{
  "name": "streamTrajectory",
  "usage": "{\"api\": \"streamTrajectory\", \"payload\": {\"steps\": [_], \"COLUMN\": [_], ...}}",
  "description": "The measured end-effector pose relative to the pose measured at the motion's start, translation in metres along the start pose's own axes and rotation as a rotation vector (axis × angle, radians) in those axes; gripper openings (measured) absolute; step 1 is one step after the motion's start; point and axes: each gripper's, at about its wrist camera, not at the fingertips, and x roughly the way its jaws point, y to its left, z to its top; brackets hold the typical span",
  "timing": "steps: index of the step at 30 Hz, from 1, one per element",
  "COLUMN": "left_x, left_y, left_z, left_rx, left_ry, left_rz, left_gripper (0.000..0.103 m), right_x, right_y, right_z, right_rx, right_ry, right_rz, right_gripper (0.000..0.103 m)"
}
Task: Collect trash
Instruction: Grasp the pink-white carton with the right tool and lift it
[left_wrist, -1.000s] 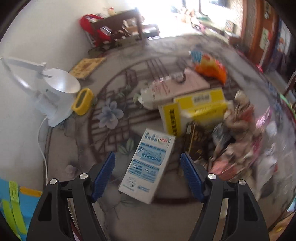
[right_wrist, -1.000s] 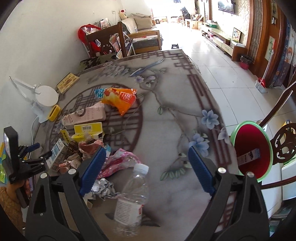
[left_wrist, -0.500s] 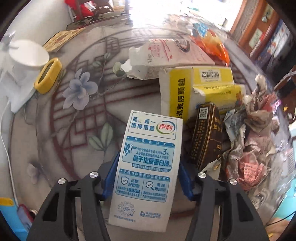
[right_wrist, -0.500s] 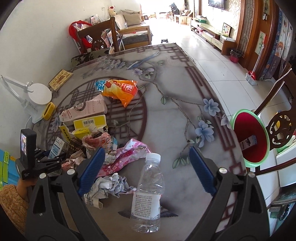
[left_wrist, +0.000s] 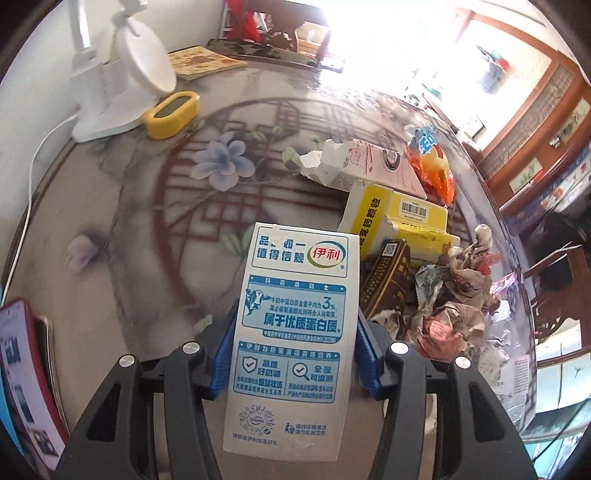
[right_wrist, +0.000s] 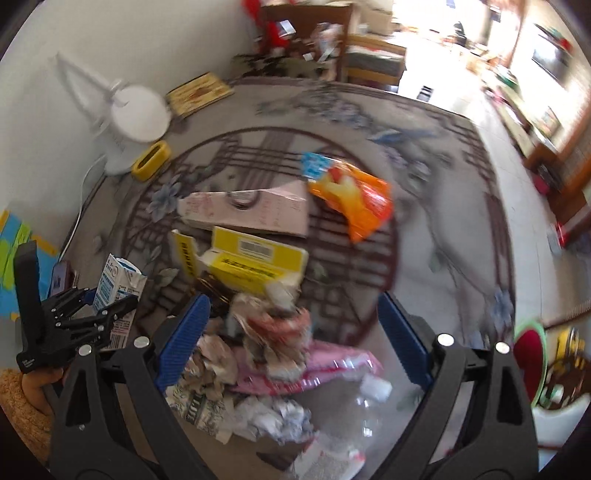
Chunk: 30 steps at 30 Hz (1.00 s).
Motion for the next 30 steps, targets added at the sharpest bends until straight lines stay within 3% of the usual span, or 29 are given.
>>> {"api": "streamTrajectory", "payload": {"steps": [5, 9, 13, 17, 22, 24, 29, 30], "left_x": [-0.002, -0.002, -0.003, 0.001, 0.006, 0.007, 0.011, 0.011], "left_y": [0.0, 0.0, 0.003, 0.011, 0.02, 0.023, 0.031, 0.033], "left_z": [-0.004, -0.006, -0.007, -0.006, -0.005, -0.003, 0.001, 0.002], "left_rx": [-0.015, -0.028, -0.049, -0.08, -0.107, -0.113, -0.134, -0.139], "left_ry": [0.002, 0.01, 0.011, 0.024, 0.034, 0.036, 0.04, 0.04], "left_rz": [-0.01, -0.023, -0.031, -0.032, -0.024, -0.018, -0.007, -0.007], "left_gripper": [0.051, 0.051, 0.051, 0.051, 0.052, 0.051, 0.051, 0.052], "right_x": [0.039, 0.082, 0.13, 0.153, 0.188, 0.194, 0.177, 0.172], "right_y": [0.037, 0.072, 0.094, 0.097, 0.109, 0.11, 0.119, 0.121], "right_z": [0.046, 0.073, 0.079, 0.088, 0.082, 0.08, 0.087, 0.088], "right_rx": [-0.117, -0.294, -0.431, -0.451, -0.521, -0.521, -0.542, -0.545], "right_ry": [0.033, 0.095, 0.198, 0.199, 0.262, 0.256, 0.169, 0.153], "right_rz": [0.04, -0.024, -0.068, -0.11, -0.158, -0.166, -0.159, -0.152], "right_gripper": [0.091, 0.091, 0.091, 0.096, 0.096, 0.093, 0.05, 0.047]}}
